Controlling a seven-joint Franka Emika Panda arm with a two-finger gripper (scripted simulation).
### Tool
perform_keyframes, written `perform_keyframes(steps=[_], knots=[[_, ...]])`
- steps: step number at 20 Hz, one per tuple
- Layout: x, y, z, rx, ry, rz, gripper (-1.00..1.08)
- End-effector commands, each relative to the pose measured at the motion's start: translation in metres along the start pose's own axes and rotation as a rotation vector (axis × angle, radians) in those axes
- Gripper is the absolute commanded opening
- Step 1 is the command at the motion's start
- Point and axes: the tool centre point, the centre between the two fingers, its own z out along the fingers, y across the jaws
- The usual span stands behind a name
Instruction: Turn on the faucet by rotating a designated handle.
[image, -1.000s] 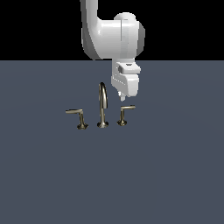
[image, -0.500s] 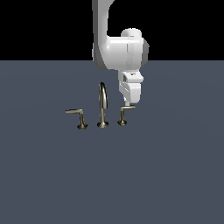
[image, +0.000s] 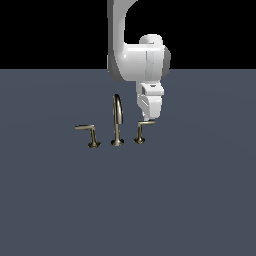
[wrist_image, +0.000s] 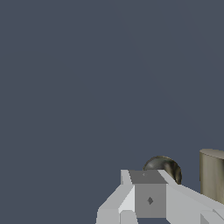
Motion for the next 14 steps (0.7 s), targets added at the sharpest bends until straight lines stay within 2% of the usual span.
perform_keyframes(steps=[1,14], knots=[[0.000,0.000,0.000,0.000,0.000,0.000,-1.00],[0.020,0.037,0.000,0.000,0.000,0.000,-1.00]])
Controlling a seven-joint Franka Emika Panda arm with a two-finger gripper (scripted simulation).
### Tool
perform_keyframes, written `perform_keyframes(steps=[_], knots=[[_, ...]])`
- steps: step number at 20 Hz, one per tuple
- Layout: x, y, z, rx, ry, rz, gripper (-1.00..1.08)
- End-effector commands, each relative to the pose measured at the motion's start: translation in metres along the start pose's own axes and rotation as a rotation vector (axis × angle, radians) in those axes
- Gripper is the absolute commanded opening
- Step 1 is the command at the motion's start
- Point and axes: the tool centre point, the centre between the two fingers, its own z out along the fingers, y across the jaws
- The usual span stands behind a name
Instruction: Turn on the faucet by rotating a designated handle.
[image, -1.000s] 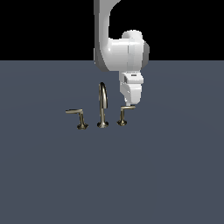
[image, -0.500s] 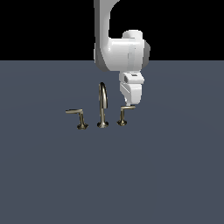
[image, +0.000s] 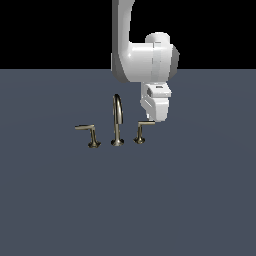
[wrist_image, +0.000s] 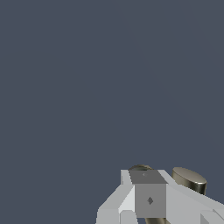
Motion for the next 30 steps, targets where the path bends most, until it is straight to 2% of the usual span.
perform_keyframes(steps=[1,2,18,20,30], knots=[[0.008,0.011,0.000,-0.011,0.001,0.009,-1.00],[0.000,0.002,0.000,0.001,0.000,-0.001,-1.00],[-0.004,0.052,0.000,-0.010,0.001,0.008,-1.00],[-0.003,0.045,0.000,0.000,0.003,0.007,-1.00],[-0.035,0.067,-0.001,-0.008,0.001,0.008,-1.00]])
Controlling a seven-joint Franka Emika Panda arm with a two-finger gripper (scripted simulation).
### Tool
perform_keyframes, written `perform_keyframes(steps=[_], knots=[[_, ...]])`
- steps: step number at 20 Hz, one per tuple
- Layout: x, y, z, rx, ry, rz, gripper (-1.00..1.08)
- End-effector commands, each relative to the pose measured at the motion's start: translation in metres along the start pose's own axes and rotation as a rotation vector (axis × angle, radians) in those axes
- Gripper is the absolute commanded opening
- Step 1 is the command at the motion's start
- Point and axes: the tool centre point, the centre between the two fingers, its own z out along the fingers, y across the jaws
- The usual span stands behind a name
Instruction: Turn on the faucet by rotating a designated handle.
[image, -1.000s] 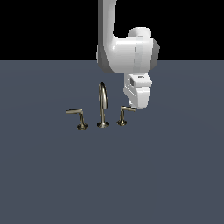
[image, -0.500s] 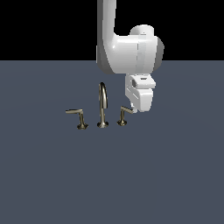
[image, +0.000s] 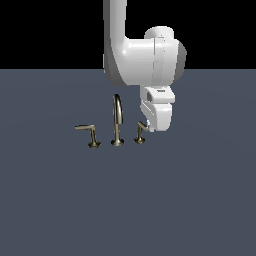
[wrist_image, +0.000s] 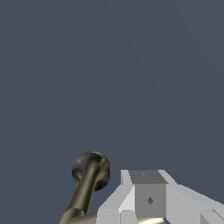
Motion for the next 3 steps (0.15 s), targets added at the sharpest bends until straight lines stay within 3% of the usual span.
perform_keyframes(steps=[1,3], knots=[[-0.0190,0.0054,-0.0003,-0.006,-0.006,-0.016,-1.00],[-0.0223,0.0078,-0.0003,-0.006,-0.006,-0.015,-1.00]])
